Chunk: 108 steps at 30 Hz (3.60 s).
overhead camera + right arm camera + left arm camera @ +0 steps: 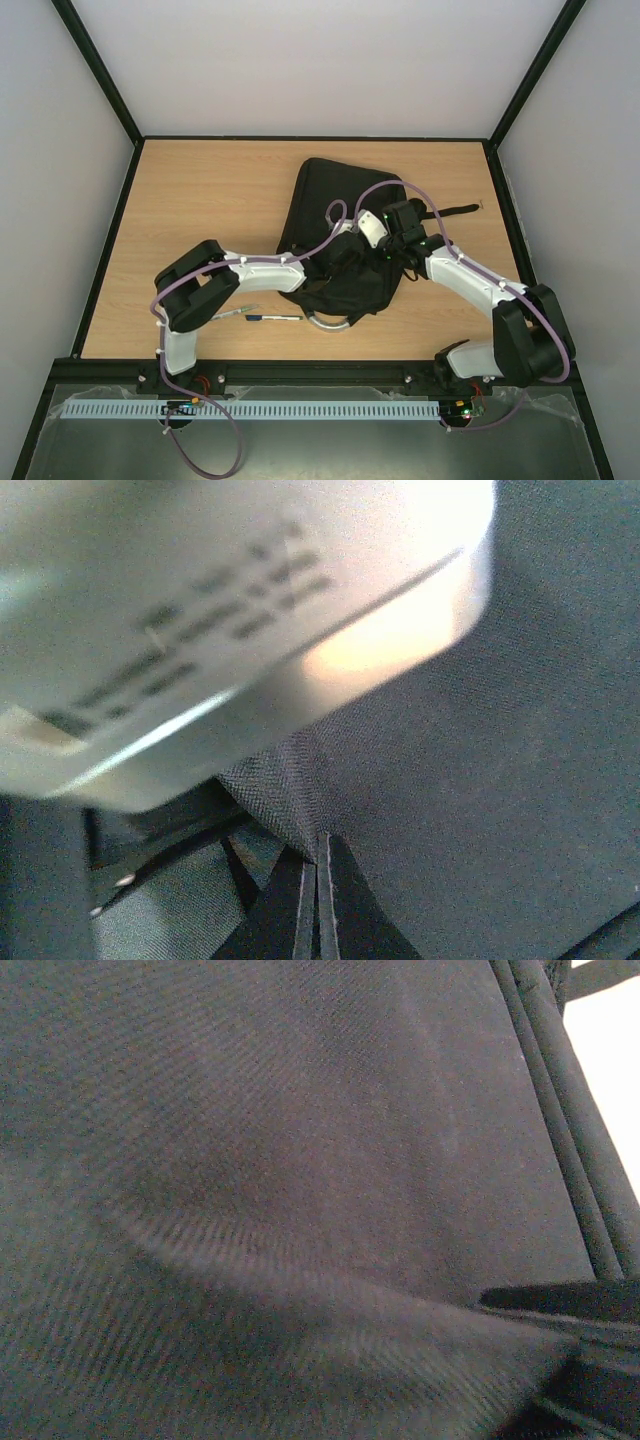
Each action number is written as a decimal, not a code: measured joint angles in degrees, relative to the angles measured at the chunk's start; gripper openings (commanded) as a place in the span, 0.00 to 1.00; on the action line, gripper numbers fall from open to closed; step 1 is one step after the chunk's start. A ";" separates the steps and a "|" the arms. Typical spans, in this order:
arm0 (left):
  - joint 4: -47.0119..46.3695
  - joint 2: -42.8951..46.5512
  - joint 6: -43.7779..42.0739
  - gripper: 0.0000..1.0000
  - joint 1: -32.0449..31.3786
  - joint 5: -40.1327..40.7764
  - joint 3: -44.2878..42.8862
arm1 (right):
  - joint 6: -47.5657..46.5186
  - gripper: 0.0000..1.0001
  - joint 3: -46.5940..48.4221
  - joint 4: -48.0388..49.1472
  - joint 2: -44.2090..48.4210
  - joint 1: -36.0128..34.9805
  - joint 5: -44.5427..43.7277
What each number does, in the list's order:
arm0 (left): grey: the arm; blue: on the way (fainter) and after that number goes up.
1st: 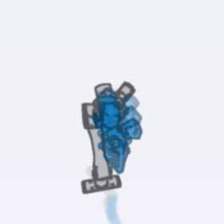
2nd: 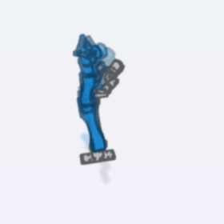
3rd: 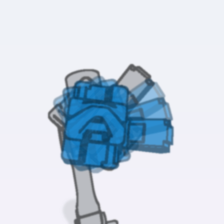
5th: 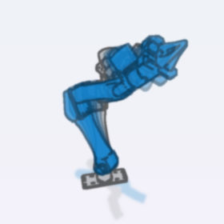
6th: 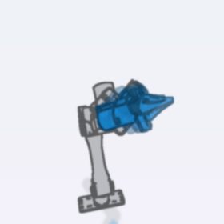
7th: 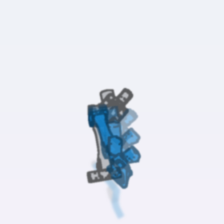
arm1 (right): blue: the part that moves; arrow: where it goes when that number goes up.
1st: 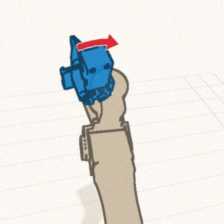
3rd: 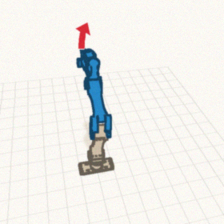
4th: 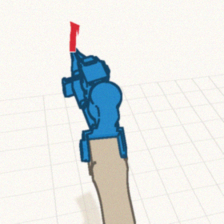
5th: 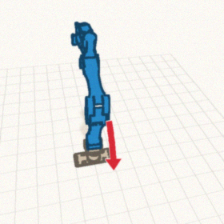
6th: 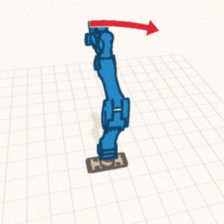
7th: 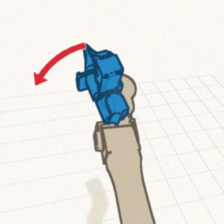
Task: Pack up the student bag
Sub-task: Place the stationery in the student bag, then pick up the stationery from the center of the board.
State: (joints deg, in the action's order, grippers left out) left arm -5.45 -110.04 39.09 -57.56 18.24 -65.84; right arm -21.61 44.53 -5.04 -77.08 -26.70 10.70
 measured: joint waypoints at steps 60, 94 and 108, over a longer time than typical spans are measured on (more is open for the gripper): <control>34.86 51.89 48.85 0.43 -5.92 -3.17 38.10 | 1.75 0.01 0.96 -1.01 -2.80 0.83 -4.39; 34.95 28.35 57.90 0.10 -2.89 -11.37 27.08 | 1.70 0.01 1.55 -1.84 -2.86 1.20 -3.41; 35.12 28.41 42.16 0.03 -12.61 -12.90 26.99 | 1.70 0.01 1.77 -2.10 -3.19 1.25 -3.21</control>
State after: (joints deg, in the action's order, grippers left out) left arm 29.67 -81.62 81.25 -70.17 5.34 -38.85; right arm -19.90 46.30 -7.14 -80.27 -25.45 7.49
